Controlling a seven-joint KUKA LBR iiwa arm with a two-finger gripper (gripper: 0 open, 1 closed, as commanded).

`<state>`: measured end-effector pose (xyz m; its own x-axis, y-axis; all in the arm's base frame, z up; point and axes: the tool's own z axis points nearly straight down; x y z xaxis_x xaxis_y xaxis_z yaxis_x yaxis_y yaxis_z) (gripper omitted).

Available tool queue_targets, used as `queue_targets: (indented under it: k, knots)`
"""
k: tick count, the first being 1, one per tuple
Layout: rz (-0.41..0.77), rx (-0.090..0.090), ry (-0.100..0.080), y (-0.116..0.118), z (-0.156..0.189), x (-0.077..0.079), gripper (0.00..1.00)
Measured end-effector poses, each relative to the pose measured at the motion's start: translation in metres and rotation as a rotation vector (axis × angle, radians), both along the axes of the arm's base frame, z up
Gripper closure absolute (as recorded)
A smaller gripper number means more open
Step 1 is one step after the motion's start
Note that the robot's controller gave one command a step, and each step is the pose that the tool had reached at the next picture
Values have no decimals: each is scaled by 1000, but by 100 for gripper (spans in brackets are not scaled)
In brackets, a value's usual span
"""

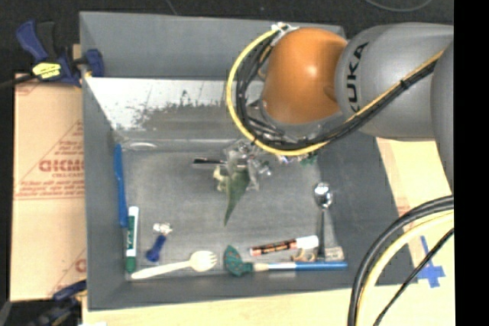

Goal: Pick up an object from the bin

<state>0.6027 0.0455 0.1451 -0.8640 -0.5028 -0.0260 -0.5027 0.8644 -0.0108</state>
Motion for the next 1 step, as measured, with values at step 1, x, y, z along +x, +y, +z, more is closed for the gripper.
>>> queue_targets:
  k: [1]
  knots:
    - [-2, 0, 0, 0, 19, 0, 100]
